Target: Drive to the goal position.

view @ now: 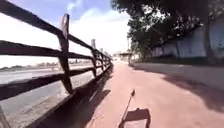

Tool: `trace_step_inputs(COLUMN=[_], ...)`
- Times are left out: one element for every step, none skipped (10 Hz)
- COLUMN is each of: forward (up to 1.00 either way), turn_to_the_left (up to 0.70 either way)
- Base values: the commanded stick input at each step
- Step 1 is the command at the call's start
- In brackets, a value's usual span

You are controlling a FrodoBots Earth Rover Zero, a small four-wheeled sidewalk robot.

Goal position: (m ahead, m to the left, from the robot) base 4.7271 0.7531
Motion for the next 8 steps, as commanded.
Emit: trace_step_inputs(forward=[0.70, 0.70, 0.70, 0.70, 0.70, 0.70, 0.70, 0.70], turn_to_the_left=[-0.08, -0.08, -0.08, -0.08, -0.08, -0.08, -0.08, -0.08])
